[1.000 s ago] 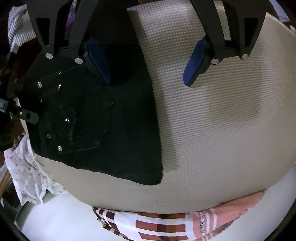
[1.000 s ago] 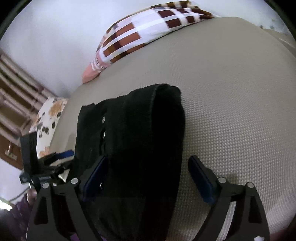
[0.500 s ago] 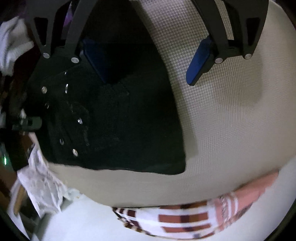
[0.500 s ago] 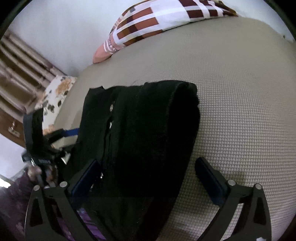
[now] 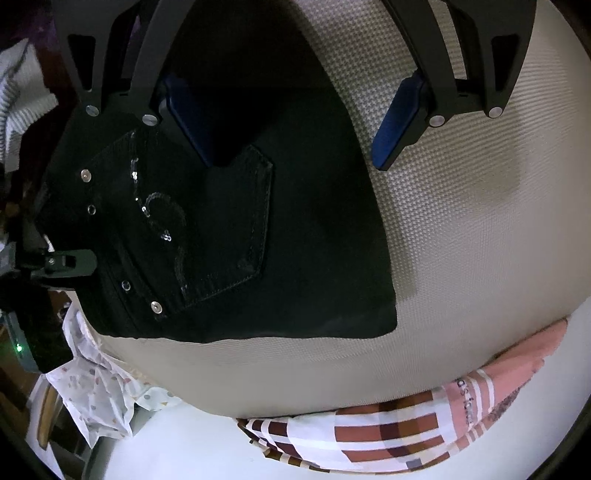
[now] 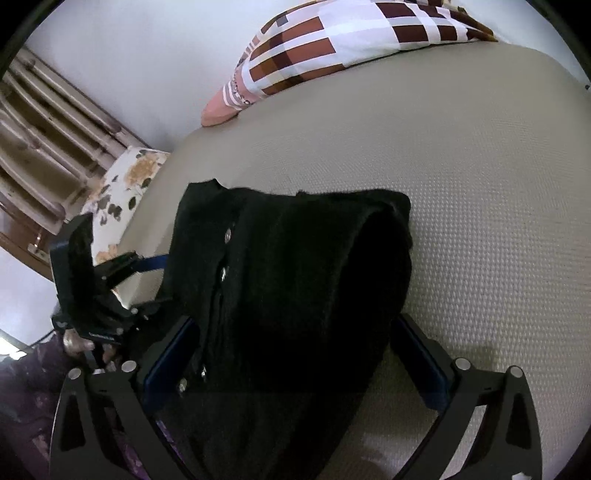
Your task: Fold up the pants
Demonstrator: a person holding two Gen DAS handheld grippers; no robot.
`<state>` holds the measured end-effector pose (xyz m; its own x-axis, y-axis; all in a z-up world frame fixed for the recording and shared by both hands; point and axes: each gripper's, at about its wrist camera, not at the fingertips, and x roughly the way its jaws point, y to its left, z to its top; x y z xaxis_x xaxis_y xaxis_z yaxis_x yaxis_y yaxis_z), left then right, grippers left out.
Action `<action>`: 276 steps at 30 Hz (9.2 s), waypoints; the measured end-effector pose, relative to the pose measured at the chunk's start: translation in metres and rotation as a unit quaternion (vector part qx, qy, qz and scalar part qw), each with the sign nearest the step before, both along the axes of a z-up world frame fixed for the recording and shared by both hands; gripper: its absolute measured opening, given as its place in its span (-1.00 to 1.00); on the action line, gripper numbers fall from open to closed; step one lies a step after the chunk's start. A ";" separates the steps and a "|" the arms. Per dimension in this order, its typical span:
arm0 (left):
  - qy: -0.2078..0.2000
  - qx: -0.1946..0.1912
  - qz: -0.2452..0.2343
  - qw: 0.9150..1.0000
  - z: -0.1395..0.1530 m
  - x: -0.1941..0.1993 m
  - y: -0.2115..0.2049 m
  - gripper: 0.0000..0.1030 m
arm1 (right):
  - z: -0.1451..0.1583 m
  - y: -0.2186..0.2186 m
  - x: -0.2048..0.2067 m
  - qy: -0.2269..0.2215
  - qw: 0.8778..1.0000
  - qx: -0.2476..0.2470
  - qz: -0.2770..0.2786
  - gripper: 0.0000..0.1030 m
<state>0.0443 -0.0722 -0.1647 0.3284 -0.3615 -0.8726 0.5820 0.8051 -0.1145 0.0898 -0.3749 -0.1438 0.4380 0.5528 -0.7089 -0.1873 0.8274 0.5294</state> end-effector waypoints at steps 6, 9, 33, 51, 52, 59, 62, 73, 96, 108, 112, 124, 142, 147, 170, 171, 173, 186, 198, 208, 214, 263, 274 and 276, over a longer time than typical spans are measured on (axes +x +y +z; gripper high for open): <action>0.019 -0.024 -0.012 0.999 -0.001 0.008 0.000 0.68 | 0.001 0.001 0.003 -0.004 1.000 0.000 0.005 0.45; 0.031 -0.051 -0.020 0.998 0.000 0.010 0.002 0.66 | -0.006 -0.017 0.002 0.008 0.999 0.044 -0.011 0.14; 0.271 -0.233 -0.032 0.933 -0.011 0.072 0.040 0.31 | -0.015 -0.025 -0.003 0.044 0.984 0.170 -0.005 0.41; 0.153 -0.218 -0.008 0.964 0.002 0.037 0.017 -0.02 | -0.022 -0.006 -0.011 0.046 0.983 0.179 -0.005 -0.32; 0.150 -0.219 -0.003 0.964 0.002 0.037 0.016 -0.23 | -0.022 -0.005 -0.014 0.047 0.981 0.186 -0.013 -0.32; 0.128 -0.234 0.006 0.964 0.020 0.023 0.024 -0.47 | -0.013 0.002 -0.026 0.032 0.968 0.246 -0.035 -0.34; 0.103 -0.217 0.003 0.971 0.032 0.014 0.027 -0.47 | -0.009 0.010 -0.029 0.029 0.965 0.257 -0.038 -0.34; 0.026 -0.156 0.039 0.987 0.057 -0.001 0.065 -0.47 | -0.004 0.056 -0.015 0.020 0.953 0.300 -0.035 -0.34; -0.064 -0.107 0.098 0.987 0.089 0.012 0.161 -0.47 | 0.035 0.154 0.034 0.019 0.956 0.292 0.014 -0.34; -0.078 -0.098 0.132 0.983 0.093 0.046 0.204 -0.47 | 0.042 0.199 0.079 0.021 0.956 0.289 0.035 -0.34; -0.087 -0.094 0.143 0.982 0.096 0.064 0.215 -0.47 | 0.044 0.211 0.104 0.018 0.956 0.289 0.044 -0.34; -0.103 -0.088 0.177 0.975 0.093 0.144 0.244 -0.47 | 0.046 0.237 0.198 0.003 0.960 0.273 0.069 -0.34; -0.095 -0.089 0.209 0.969 0.073 0.249 0.276 -0.47 | 0.031 0.267 0.308 -0.010 0.964 0.257 0.071 -0.34; -0.088 -0.084 0.210 0.970 0.061 0.262 0.281 -0.46 | 0.022 0.270 0.333 -0.007 0.964 0.255 0.070 -0.35; -0.125 -0.031 0.224 0.966 0.031 0.272 0.286 0.24 | -0.016 0.251 0.335 0.024 0.969 0.246 0.017 -0.25; -0.131 -0.025 0.229 0.964 0.028 0.272 0.287 0.27 | -0.018 0.247 0.333 0.024 0.970 0.240 0.005 -0.20; -0.145 -0.011 0.244 0.959 0.022 0.269 0.291 0.38 | -0.018 0.239 0.328 0.016 0.972 0.234 -0.015 -0.19; -0.237 0.038 0.305 0.922 0.025 0.249 0.291 0.71 | 0.069 0.238 0.239 -0.153 0.976 0.043 -0.146 0.87; -0.265 0.030 0.308 0.914 0.031 0.241 0.291 0.90 | 0.064 0.315 0.219 -0.195 0.971 -0.067 -0.124 0.96; -0.285 0.035 0.311 0.906 0.035 0.236 0.288 0.90 | 0.056 0.332 0.210 -0.218 0.955 -0.126 -0.154 0.99; -0.323 0.053 0.310 0.892 0.042 0.224 0.282 0.90 | 0.058 0.331 0.208 -0.214 0.957 -0.129 -0.146 0.99; -0.342 -0.009 0.314 0.886 0.207 -0.010 0.230 1.00 | 0.197 0.299 0.015 -0.291 0.937 -0.138 -0.133 1.00; -0.320 -0.014 0.323 0.890 0.199 -0.002 0.238 1.00 | 0.195 0.304 0.015 -0.285 0.940 -0.145 -0.115 1.00; -0.321 -0.013 0.327 0.889 0.198 -0.001 0.239 1.00 | 0.194 0.304 0.019 -0.284 0.941 -0.146 -0.111 1.00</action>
<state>0.0431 0.1668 0.0337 0.9028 0.0732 -0.4237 -0.0578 0.9971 0.0491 0.1091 -0.0709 0.0501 0.8735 0.2211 -0.4336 -0.1768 0.9742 0.1405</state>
